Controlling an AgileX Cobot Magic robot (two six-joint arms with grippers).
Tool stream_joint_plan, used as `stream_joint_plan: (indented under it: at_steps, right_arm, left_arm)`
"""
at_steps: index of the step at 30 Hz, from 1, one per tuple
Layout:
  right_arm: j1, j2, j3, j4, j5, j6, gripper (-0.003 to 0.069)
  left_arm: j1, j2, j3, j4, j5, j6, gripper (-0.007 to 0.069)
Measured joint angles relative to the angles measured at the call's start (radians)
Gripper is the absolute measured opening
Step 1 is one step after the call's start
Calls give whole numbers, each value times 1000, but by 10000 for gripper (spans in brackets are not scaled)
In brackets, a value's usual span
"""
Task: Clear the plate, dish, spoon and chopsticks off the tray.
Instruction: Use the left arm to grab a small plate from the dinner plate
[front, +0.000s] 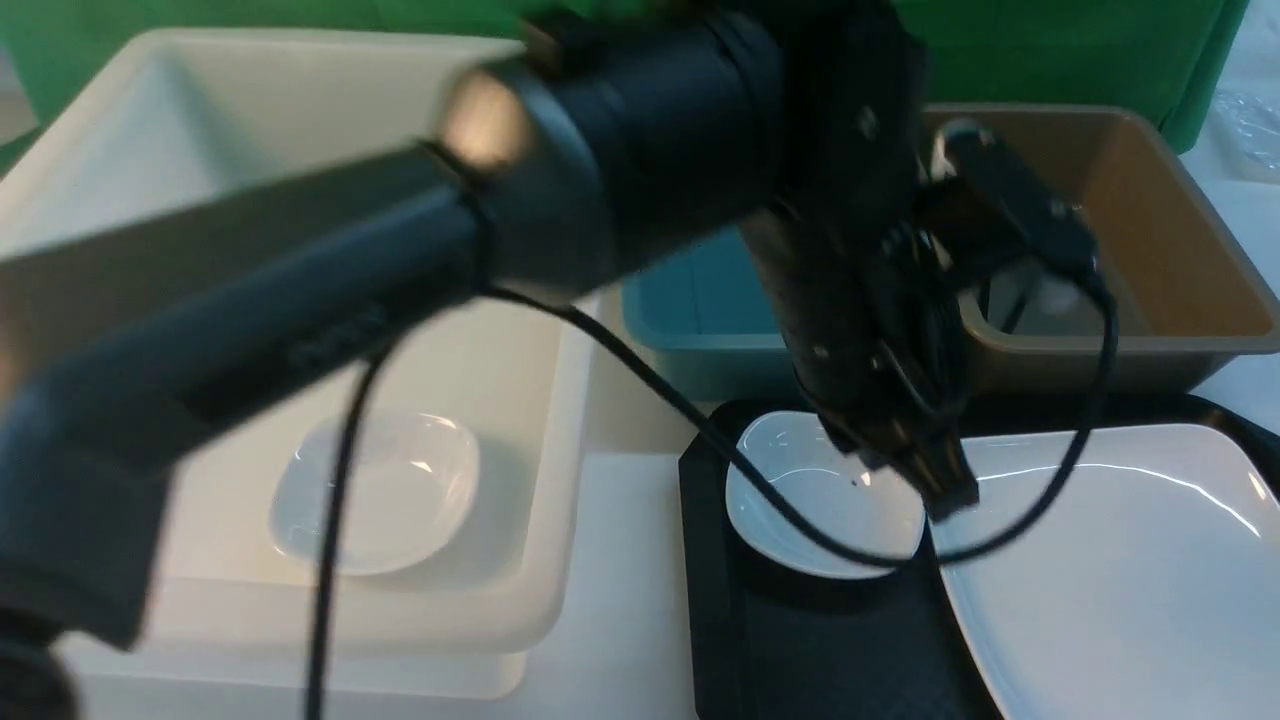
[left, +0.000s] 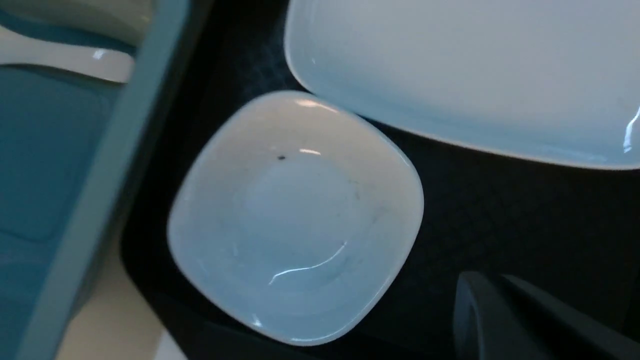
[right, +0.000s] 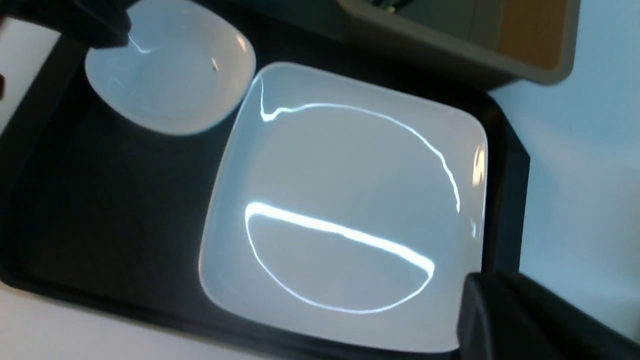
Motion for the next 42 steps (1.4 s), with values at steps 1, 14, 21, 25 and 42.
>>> stream_joint_plan:
  at_steps: [1,14,21,25,42]
  right_arm:
    - [0,-16,27,1,0,13,18]
    - [0,-73,145,4,-5,56,18]
    - [0,-73,146,4,-46,64,18]
    - [0,-73,147,4,-53,65,18]
    - [0,-73,147,4,-109,75,18]
  left_arm:
    - [-9,27,0,11,2,11,18]
    - [-31,214,0,127,-60,52,399]
    - [-31,256,0,155,-102,103,491]
    - [-32,268,-2,199,-111,104,475]
    - [-37,238,-99,215,-2,24,43]
